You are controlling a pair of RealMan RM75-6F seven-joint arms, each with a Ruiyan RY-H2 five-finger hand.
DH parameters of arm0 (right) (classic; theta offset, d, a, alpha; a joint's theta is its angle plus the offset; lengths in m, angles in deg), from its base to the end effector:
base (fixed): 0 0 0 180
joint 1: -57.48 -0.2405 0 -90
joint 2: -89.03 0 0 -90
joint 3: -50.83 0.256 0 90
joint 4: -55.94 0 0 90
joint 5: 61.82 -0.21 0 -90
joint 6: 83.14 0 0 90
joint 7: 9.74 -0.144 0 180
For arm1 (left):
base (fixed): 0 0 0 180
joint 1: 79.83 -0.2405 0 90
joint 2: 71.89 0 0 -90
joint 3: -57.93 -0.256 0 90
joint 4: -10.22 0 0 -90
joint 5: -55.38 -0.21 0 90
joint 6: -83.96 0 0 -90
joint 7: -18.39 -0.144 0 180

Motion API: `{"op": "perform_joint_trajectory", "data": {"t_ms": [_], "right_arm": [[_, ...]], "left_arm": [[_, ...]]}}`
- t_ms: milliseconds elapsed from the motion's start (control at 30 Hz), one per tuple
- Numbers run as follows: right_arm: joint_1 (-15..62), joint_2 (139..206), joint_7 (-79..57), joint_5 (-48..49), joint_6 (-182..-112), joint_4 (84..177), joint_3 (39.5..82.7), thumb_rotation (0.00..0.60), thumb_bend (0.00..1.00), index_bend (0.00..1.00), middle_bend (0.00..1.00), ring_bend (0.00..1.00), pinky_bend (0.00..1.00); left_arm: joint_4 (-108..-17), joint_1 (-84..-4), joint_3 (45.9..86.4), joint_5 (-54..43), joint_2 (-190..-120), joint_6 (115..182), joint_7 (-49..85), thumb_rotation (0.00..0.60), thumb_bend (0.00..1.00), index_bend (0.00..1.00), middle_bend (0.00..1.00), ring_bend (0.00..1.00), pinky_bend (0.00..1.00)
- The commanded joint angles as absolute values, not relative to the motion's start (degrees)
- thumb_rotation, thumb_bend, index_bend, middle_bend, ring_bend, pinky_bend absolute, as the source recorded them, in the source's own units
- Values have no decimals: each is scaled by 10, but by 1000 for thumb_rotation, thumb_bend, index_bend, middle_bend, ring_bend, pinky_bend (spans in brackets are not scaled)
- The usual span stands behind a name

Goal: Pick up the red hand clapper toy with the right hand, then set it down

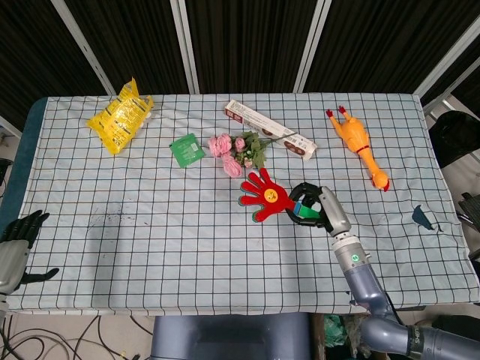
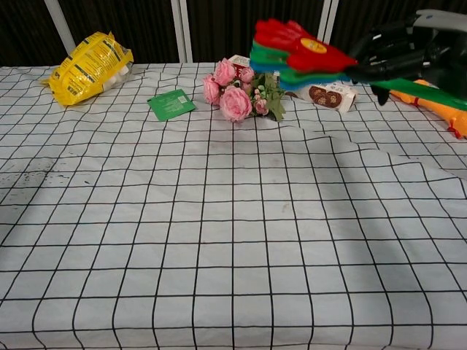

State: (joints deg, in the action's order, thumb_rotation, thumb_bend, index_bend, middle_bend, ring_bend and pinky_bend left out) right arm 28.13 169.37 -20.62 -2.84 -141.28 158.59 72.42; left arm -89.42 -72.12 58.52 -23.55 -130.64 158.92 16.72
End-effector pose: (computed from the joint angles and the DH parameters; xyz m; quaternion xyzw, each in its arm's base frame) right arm -0.1526 -0.3213 0.0528 0.4736 -0.6305 0.5369 0.2999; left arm -0.3124 0.1826 0.1544 -0.6067 -0.4629 -0.3192 0.5620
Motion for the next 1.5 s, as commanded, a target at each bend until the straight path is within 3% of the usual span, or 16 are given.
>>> {"op": "perform_joint_trajectory", "data": {"t_ms": [33,133,267,633,800,1000,1333,1500], "right_arm": [[257,1690,-36,-32,-1430,1523,661,600,798,917,755,636,619],[250,1692,29,-27,-1448,1506,647,600,798,917,755,636,619],[252,1692,15,-29,-1461,1523,660,600,797,917,756,636,619],[306,1675,-348,-132,-1484,1749,865,600,790,917,758,641,630],[319,1671,-400,-146,-1502,1788,903,600,787,917,758,641,631],[308,1663,-354,-160,-1487,1773,866,600,786,918,758,642,631],[244,1658,-39,-138,-1467,1632,691,600,782,917,759,643,631],[237,1682,31,-132,-1502,1587,663,600,782,918,759,644,631]], "left_arm": [[-895,-721,585,-235,-1306,1589,167,600,0,0,0,0,0],[-895,-721,585,-234,-1307,1589,166,600,0,0,0,0,0],[-895,-721,585,-233,-1307,1589,165,600,0,0,0,0,0],[-899,-720,586,-230,-1306,1584,169,600,0,0,0,0,0],[-899,-719,585,-229,-1305,1581,169,600,0,0,0,0,0],[-899,-719,585,-230,-1306,1582,168,600,0,0,0,0,0],[-900,-719,585,-229,-1304,1582,169,600,0,0,0,0,0],[-900,-720,585,-229,-1304,1582,170,600,0,0,0,0,0]]}}
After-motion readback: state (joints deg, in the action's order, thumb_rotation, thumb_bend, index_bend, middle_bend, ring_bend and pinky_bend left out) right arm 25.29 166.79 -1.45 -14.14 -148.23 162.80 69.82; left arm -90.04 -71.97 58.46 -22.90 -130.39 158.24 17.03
